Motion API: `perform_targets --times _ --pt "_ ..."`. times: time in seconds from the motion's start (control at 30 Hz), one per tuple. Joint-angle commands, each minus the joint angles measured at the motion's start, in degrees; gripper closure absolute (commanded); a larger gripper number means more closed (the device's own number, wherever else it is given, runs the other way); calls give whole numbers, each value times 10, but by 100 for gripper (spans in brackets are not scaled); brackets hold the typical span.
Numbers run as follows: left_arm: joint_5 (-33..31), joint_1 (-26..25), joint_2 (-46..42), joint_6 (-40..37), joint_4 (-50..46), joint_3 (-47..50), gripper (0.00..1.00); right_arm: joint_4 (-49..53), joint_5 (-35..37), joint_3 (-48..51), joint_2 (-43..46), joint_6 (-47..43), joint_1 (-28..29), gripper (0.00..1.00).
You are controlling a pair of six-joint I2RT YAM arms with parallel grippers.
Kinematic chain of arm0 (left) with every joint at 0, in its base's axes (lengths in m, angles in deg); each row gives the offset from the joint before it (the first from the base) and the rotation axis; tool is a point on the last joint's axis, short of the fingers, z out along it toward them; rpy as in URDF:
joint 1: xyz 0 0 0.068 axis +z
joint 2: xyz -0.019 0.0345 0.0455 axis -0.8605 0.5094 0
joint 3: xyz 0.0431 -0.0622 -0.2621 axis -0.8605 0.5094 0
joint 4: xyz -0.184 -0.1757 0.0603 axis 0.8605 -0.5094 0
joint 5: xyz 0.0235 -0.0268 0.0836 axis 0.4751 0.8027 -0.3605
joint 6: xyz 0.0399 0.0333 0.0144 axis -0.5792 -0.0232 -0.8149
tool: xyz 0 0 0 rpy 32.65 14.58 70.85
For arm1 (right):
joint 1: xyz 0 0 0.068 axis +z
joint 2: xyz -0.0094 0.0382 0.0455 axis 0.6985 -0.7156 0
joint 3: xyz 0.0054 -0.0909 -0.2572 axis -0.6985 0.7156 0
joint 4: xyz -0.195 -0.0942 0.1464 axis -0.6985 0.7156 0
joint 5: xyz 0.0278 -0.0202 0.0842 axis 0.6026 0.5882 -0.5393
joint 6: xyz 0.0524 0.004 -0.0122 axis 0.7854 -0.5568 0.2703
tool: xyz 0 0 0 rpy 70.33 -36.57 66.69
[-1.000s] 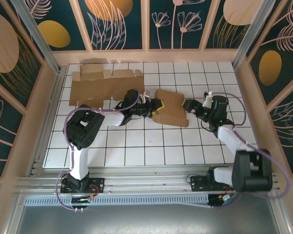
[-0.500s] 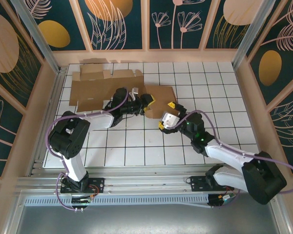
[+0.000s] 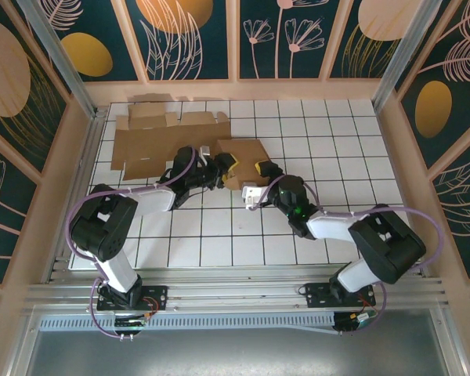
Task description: Fold the paper box
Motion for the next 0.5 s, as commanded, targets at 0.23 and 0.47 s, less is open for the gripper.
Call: perform_targets --times 0.23,0.47 --pt "66 16 -31 124 129 19 34 -25 57 5 34 26 6 43" --pt "-1 72 -146 -62 -99 -34 14 228 -25 -18 167 101 -33 50"
